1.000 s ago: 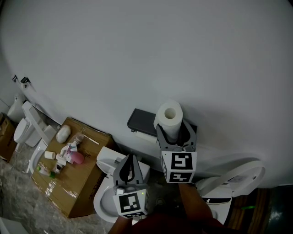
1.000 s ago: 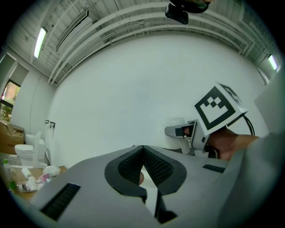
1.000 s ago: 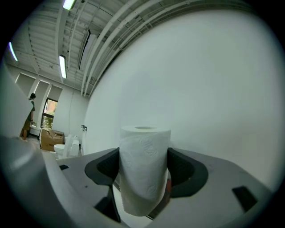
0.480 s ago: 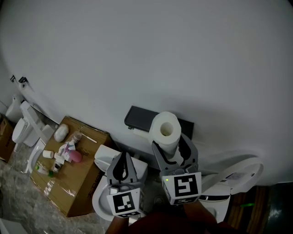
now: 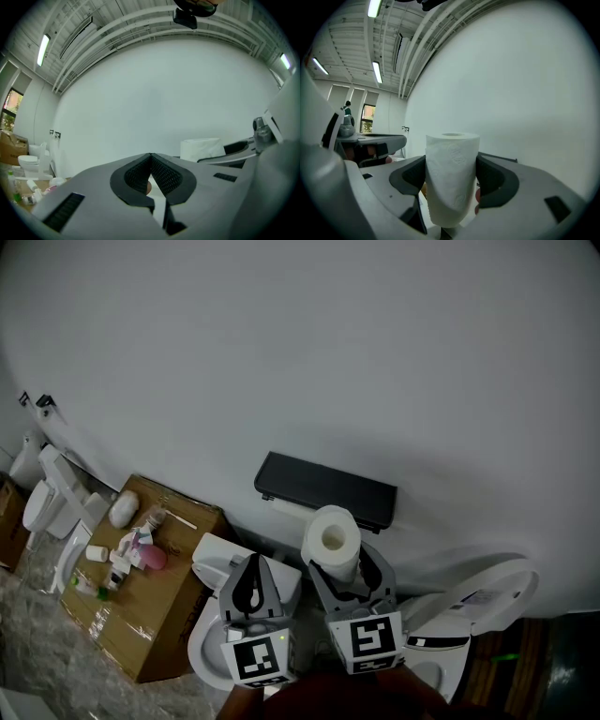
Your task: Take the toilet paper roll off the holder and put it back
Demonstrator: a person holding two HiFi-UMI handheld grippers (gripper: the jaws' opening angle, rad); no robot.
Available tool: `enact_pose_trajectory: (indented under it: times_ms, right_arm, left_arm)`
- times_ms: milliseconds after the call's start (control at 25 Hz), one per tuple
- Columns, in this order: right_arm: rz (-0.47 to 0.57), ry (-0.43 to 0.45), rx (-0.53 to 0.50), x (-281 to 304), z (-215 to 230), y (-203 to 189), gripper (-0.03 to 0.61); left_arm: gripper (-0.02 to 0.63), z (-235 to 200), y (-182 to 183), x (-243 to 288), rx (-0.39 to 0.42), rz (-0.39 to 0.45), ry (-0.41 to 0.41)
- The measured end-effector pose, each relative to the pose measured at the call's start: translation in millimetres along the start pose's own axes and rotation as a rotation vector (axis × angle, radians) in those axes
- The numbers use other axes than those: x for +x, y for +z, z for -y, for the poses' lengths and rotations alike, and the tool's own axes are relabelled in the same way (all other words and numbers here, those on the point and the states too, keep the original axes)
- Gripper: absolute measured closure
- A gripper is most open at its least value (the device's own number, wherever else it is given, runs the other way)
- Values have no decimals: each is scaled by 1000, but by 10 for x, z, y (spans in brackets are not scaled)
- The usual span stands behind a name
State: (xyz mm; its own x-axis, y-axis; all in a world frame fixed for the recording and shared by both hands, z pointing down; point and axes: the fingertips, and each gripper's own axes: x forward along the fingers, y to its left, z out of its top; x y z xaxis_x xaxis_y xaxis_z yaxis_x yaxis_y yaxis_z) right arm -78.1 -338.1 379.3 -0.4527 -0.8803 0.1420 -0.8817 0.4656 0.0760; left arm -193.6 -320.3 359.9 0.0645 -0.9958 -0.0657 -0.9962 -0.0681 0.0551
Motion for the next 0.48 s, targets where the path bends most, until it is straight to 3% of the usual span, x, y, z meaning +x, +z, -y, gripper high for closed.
enact_pose_trajectory:
  times_ms: [480]
  right_arm:
    - [-42, 15, 31, 41, -67, -372, 249]
  left_arm:
    - [599, 18, -167, -95, 10, -14, -2]
